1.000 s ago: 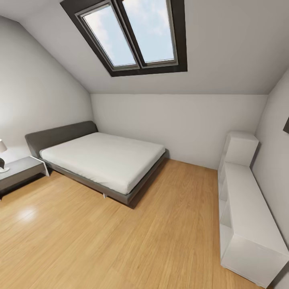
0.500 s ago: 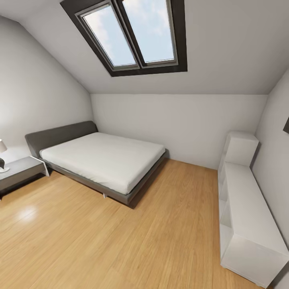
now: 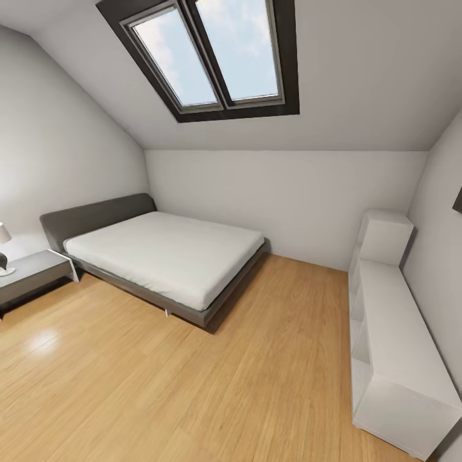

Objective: Attach the digital camera to the camera tripod in the bedroom.

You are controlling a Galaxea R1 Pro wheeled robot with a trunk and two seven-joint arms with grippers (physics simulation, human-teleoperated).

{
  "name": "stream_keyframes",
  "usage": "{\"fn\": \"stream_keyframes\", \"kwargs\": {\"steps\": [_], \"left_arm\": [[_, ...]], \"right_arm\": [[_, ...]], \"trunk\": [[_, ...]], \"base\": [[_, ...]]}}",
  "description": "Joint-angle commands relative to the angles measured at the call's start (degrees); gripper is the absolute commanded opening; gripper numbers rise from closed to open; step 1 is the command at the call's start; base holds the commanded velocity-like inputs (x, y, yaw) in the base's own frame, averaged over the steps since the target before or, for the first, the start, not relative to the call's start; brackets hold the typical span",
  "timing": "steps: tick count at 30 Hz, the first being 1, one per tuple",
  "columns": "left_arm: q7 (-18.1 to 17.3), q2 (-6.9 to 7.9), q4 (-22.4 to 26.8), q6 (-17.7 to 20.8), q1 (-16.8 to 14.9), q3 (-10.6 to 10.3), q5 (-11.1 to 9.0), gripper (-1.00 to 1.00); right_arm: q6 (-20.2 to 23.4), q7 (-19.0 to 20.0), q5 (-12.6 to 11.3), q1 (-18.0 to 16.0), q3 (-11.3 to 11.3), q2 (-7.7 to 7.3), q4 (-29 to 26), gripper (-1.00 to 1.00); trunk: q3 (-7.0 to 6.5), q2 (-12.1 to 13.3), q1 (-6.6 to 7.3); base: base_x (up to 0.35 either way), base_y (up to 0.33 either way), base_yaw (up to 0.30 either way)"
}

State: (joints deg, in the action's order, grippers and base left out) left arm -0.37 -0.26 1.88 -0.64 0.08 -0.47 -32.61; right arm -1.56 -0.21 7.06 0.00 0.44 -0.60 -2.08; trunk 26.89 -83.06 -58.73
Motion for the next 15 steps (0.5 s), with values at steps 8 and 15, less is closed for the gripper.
{"fn": "stream_keyframes", "kwargs": {"steps": [8, 15], "left_arm": [[-0.06, -0.01, 0.05, -0.07, 0.01, -0.06, -0.26, 1.00], [-0.03, -0.01, 0.05, -0.07, 0.01, -0.06, -0.26, 1.00]], "right_arm": [[-0.18, -0.03, 0.56, 0.00, 0.00, 0.02, -0.02, 1.00], [-0.19, 0.03, 0.58, 0.00, 0.00, 0.13, -0.02, 1.00]], "trunk": [[0.04, -0.02, 0.00], [0.04, -0.02, 0.00]], "base": [[0.000, 0.000, 0.000], [0.000, 0.000, -0.008]]}}
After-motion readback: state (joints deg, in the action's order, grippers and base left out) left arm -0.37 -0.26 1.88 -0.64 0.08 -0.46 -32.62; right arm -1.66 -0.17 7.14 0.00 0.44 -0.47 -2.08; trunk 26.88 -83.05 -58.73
